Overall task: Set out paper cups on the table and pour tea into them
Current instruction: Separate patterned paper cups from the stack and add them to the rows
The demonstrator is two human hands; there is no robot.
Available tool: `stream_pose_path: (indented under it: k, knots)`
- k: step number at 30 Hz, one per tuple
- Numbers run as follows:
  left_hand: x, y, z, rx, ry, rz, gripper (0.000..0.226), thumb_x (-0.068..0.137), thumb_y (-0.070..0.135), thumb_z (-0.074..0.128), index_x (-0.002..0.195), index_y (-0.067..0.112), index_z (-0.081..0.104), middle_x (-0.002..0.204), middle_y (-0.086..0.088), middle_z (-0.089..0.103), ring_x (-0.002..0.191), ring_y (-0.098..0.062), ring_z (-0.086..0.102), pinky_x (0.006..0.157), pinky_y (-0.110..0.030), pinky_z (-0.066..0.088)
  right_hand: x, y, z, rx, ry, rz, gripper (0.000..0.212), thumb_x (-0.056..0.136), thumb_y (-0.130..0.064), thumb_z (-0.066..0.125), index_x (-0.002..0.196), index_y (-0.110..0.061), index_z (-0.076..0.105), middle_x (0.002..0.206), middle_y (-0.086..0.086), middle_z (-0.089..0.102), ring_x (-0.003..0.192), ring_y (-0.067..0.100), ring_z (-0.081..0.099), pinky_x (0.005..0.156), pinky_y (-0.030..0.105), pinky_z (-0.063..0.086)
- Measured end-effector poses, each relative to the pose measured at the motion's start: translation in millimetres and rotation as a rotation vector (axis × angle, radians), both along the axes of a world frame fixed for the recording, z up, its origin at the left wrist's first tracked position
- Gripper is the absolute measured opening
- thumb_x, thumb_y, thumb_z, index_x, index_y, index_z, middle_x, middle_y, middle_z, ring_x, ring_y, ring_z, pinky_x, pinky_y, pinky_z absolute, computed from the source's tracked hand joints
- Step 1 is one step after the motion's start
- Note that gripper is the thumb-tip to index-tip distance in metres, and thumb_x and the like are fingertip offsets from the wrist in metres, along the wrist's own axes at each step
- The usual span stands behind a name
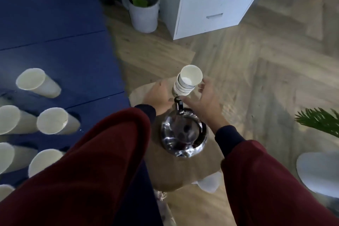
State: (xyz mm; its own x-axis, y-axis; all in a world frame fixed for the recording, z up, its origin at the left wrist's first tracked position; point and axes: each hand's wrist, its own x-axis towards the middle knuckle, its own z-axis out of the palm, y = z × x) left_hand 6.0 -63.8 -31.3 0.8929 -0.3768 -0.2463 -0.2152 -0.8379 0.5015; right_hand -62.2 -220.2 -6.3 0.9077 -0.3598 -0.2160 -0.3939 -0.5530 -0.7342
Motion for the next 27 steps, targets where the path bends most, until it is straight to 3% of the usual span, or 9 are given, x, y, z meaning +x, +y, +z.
stream_pose_path:
  k: [3,5,7,9,12,15,19,23,27]
  knots:
    - [21.1,-20.0,-1.2,-0.354,0.185,-0.102,0.035,0.082,0.012,0.062,0.113,0.026,0.055,0.111,0.000,0.068,0.100,-0.009,0.064,0.082,-0.027,0.045,22.0,-4.2,-17.2,0.104,-0.071,-0.057,0.082,0.069,-0.037,0.091,0.134,-0.019,0.043,0.131,0.002,0.055,0.120,0.018,0.057,0.091,0.027,0.046]
    - [31.7,-30.5,-8.7,-0.427,0.204,-0.147,0.037,0.084,-0.005,0.057,0.103,0.025,0.052,0.085,0.012,0.064,0.075,0.012,0.059,0.071,-0.014,0.041,31.1,-4.9,-26.7,0.159,-0.108,-0.067,0.082,0.060,-0.047,0.089,0.127,-0.024,0.047,0.127,-0.003,0.060,0.115,0.014,0.061,0.094,0.032,0.053]
    - [42.2,-37.4,-19.9,-0.494,0.303,-0.104,0.041,0.082,-0.012,0.055,0.109,0.017,0.052,0.081,0.010,0.060,0.065,0.010,0.056,0.066,-0.012,0.042,39.1,-7.0,-36.7,0.254,-0.108,-0.104,0.082,0.057,-0.054,0.084,0.125,-0.024,0.051,0.120,-0.008,0.065,0.111,0.011,0.064,0.094,0.039,0.056]
    - [50.9,-41.4,-35.4,-0.545,0.404,-0.067,0.051,0.076,-0.012,0.058,0.116,0.019,0.055,0.092,0.004,0.066,0.077,-0.003,0.060,0.070,-0.027,0.050,44.5,-10.1,-46.2,0.331,-0.111,-0.137,0.082,0.058,-0.056,0.083,0.126,-0.023,0.054,0.118,-0.007,0.068,0.110,0.010,0.065,0.094,0.042,0.056]
    - [57.0,-46.4,-48.0,-0.571,0.399,-0.090,0.057,0.068,0.006,0.078,0.119,0.023,0.058,0.108,0.007,0.071,0.102,-0.012,0.067,0.091,-0.033,0.055,47.5,-15.1,-54.7,0.377,-0.124,-0.155,0.081,0.059,-0.056,0.082,0.128,-0.023,0.054,0.117,-0.008,0.069,0.108,0.008,0.066,0.091,0.038,0.057]
    - [58.8,-50.1,-46.7,-0.528,0.331,-0.096,0.060,0.064,0.011,0.087,0.118,0.022,0.061,0.105,0.010,0.072,0.099,-0.006,0.066,0.088,-0.030,0.053,47.2,-19.6,-52.9,0.385,-0.109,-0.177,0.081,0.059,-0.058,0.080,0.129,-0.028,0.054,0.117,-0.012,0.069,0.107,0.006,0.066,0.090,0.035,0.057]
    - [57.8,-42.6,-22.1,-0.571,0.309,-0.061,0.064,0.059,0.021,0.091,0.117,0.028,0.065,0.104,0.011,0.074,0.098,-0.008,0.069,0.090,-0.037,0.056,46.7,-31.2,-30.2,0.385,-0.138,-0.146,0.069,0.066,-0.054,0.085,0.126,-0.028,0.061,0.116,-0.009,0.072,0.108,0.011,0.069,0.093,0.045,0.058]
    - [42.5,-27.6,26.5,-0.667,0.293,0.000,0.054,0.059,0.023,0.094,0.107,0.022,0.069,0.095,0.007,0.074,0.087,-0.007,0.071,0.077,-0.031,0.058,39.2,-36.5,17.0,0.664,-0.097,-0.052,0.047,0.090,-0.038,0.074,0.129,-0.015,0.062,0.116,0.007,0.075,0.102,0.026,0.074,0.080,0.039,0.062]
    - [6.2,-7.4,67.6,-0.682,0.335,0.046,0.073,0.050,0.042,0.094,0.112,0.029,0.058,0.101,0.007,0.073,0.091,-0.008,0.071,0.079,-0.034,0.060,19.2,-26.1,59.2,0.782,-0.044,0.068,0.050,0.088,-0.047,0.065,0.125,-0.013,0.066,0.114,0.017,0.074,0.097,0.034,0.073,0.079,0.037,0.062]
